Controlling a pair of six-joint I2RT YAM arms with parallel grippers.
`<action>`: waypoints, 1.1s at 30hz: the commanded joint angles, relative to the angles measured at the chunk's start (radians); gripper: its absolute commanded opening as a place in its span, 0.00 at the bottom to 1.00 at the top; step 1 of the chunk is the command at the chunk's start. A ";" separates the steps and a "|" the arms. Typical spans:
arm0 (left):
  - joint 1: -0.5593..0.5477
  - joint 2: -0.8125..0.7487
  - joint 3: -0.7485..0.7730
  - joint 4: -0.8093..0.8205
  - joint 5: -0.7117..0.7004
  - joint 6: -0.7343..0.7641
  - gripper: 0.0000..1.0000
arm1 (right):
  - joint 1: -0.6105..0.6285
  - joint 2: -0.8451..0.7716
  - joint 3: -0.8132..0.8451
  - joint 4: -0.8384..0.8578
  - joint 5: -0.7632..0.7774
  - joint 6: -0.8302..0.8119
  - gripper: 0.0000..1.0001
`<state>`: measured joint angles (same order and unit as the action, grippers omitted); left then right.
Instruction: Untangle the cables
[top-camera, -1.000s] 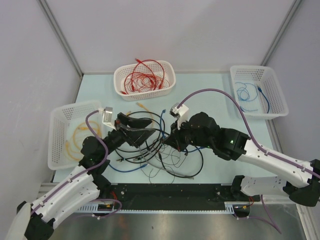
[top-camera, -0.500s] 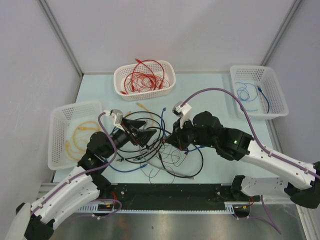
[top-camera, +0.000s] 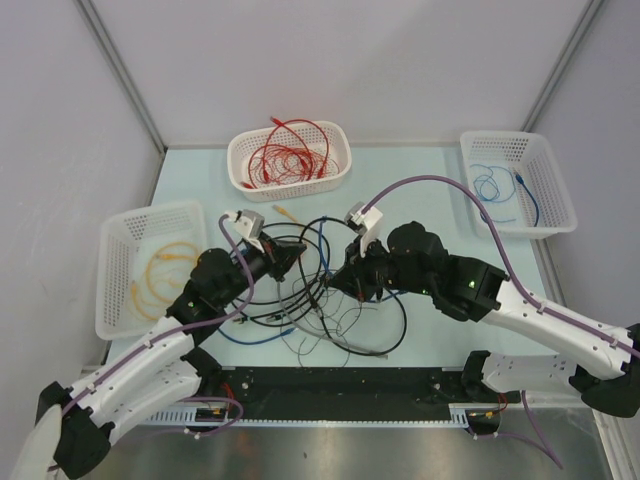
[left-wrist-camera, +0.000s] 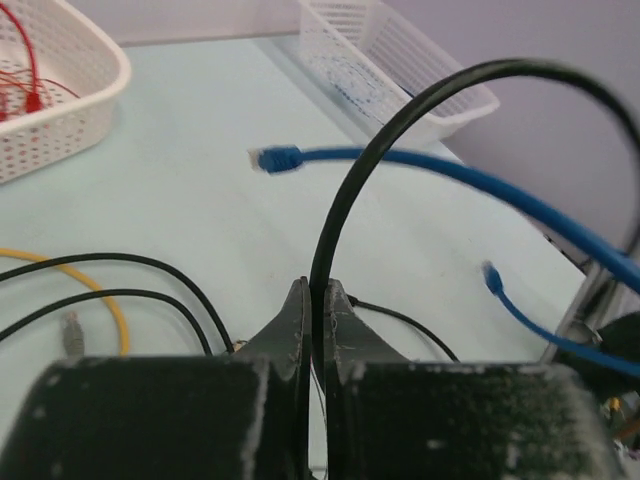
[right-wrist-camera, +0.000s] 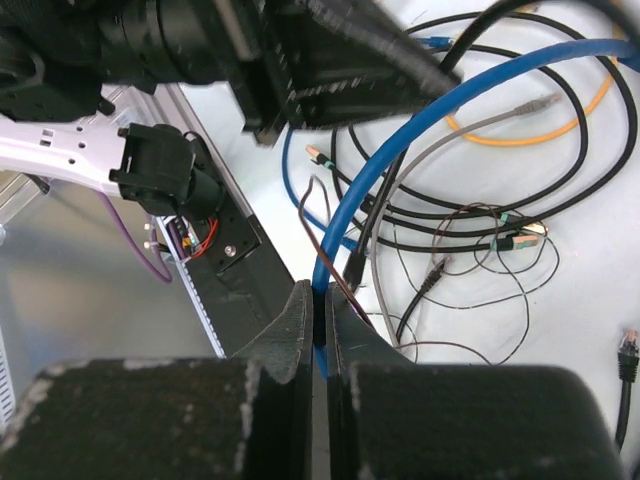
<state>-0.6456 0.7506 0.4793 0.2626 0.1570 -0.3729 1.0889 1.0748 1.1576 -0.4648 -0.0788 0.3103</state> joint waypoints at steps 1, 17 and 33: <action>0.012 0.018 0.146 -0.057 -0.154 0.000 0.00 | 0.002 -0.015 0.004 0.017 -0.048 -0.017 0.00; 0.127 0.245 0.178 -0.384 -0.165 -0.147 0.00 | -0.009 -0.124 0.004 -0.070 0.050 -0.046 0.00; 0.123 -0.106 0.061 -0.099 0.071 -0.110 1.00 | -0.038 -0.035 0.004 -0.046 0.025 -0.074 0.00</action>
<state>-0.5220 0.6956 0.5812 -0.0978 0.0525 -0.4961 1.0515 1.0348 1.1530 -0.5571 -0.0273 0.2516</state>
